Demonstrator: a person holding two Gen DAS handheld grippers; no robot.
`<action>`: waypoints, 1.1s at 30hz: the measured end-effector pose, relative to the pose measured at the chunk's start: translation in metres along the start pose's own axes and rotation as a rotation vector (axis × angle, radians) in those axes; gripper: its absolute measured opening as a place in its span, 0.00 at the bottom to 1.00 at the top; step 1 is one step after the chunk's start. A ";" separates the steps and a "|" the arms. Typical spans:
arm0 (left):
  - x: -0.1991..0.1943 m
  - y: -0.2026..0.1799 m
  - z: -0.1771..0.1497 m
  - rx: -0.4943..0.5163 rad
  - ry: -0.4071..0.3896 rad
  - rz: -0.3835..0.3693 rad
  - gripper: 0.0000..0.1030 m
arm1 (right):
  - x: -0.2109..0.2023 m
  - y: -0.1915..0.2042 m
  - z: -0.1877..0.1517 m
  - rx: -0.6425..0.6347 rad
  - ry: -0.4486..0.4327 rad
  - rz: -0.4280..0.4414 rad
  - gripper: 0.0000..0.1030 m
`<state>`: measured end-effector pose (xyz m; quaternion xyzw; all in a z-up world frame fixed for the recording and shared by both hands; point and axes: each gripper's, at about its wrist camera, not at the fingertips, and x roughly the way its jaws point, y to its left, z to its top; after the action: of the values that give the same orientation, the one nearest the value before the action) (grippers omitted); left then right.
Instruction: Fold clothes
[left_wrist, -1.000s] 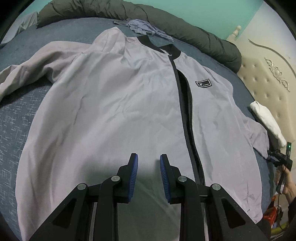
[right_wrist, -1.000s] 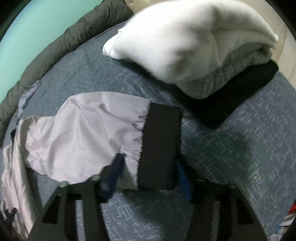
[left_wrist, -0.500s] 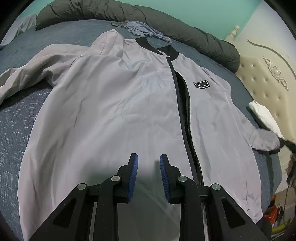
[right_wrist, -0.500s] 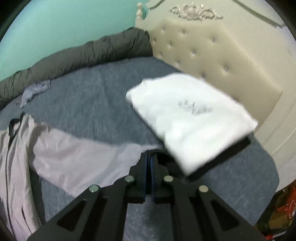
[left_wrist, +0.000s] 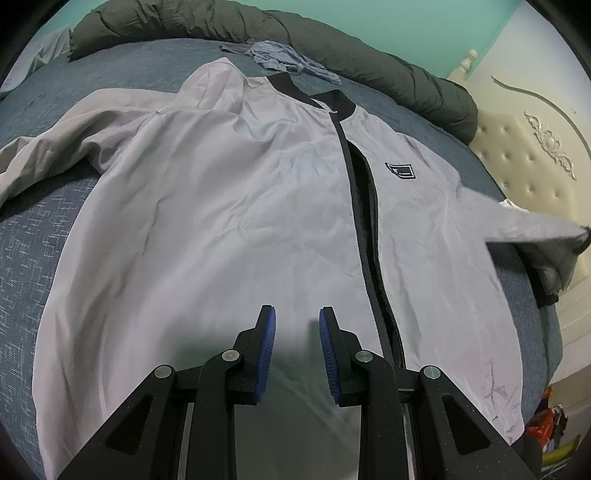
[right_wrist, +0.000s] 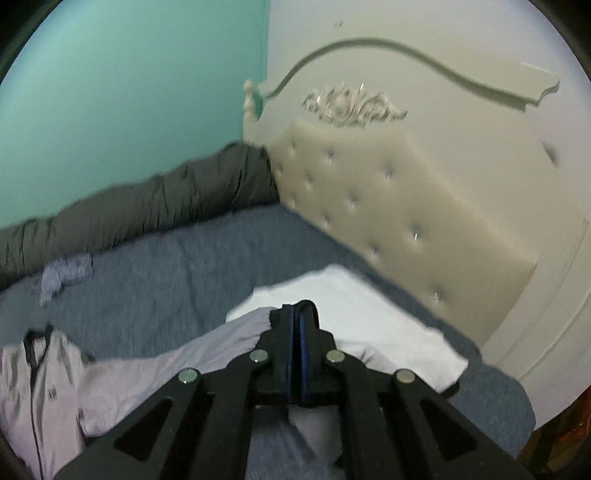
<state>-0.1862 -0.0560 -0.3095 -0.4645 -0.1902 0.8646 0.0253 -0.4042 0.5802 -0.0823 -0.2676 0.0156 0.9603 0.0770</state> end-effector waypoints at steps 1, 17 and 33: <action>0.001 0.000 0.000 -0.001 0.003 -0.002 0.26 | -0.002 0.000 0.006 0.001 -0.014 0.003 0.02; 0.002 -0.002 0.001 0.019 0.004 -0.008 0.26 | 0.060 -0.045 -0.035 0.036 0.208 -0.115 0.02; 0.001 -0.004 0.006 0.023 0.000 -0.011 0.26 | 0.034 -0.047 -0.036 0.031 0.144 -0.115 0.17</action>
<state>-0.1925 -0.0538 -0.3061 -0.4633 -0.1825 0.8665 0.0354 -0.4071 0.6283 -0.1297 -0.3354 0.0206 0.9321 0.1349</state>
